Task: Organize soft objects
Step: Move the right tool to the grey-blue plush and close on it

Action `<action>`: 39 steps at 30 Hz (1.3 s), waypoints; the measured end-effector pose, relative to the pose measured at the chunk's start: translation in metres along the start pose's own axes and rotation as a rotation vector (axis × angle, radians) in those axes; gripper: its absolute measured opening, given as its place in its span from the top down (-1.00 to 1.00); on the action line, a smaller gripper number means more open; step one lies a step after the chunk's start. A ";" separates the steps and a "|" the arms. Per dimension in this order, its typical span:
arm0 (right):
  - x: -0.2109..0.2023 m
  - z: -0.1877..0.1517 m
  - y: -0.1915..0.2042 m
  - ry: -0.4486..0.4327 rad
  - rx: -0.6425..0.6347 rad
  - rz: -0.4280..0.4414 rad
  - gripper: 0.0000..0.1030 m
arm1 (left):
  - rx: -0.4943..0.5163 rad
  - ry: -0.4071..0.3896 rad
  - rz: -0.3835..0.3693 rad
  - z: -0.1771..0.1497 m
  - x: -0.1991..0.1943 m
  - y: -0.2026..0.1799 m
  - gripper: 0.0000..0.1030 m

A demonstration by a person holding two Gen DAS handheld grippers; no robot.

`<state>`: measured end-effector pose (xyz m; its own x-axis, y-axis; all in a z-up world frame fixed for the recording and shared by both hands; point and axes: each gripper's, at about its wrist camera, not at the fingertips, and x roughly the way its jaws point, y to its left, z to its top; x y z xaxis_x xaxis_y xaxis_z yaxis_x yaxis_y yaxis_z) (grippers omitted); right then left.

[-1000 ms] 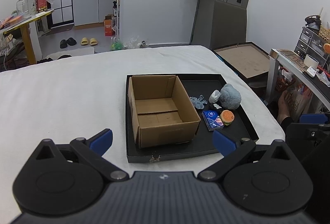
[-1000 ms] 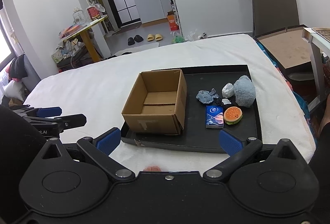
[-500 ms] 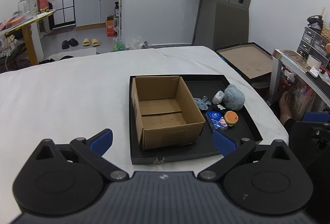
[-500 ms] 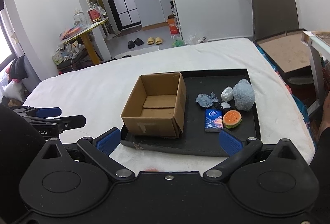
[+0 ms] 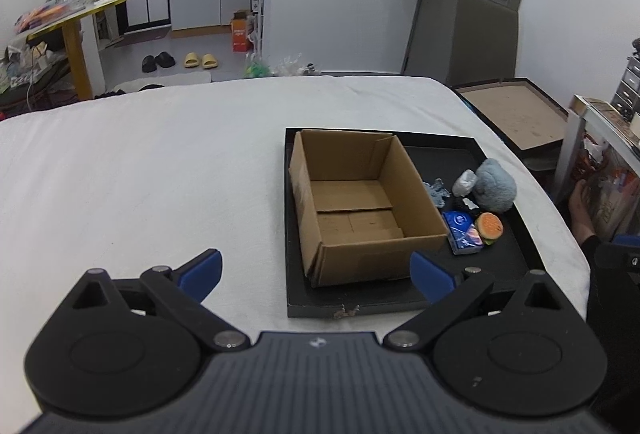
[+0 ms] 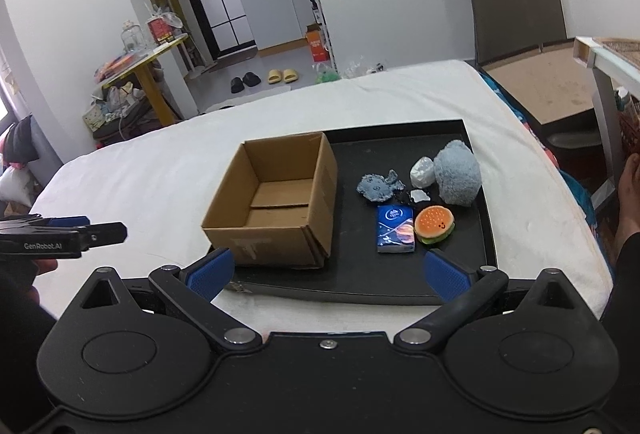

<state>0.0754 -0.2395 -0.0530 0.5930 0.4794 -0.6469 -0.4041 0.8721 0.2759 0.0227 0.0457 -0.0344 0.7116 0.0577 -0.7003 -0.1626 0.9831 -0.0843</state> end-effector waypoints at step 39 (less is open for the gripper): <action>0.144 0.027 -0.097 0.102 0.115 -0.158 -0.66 | -0.047 0.127 -0.014 0.027 0.141 0.021 -0.29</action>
<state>0.2192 -0.2524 -0.1537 0.5668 0.3291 -0.7553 -0.2263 0.9437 0.2414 0.1381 0.0789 -0.1154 0.6226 0.0185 -0.7823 -0.1871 0.9742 -0.1259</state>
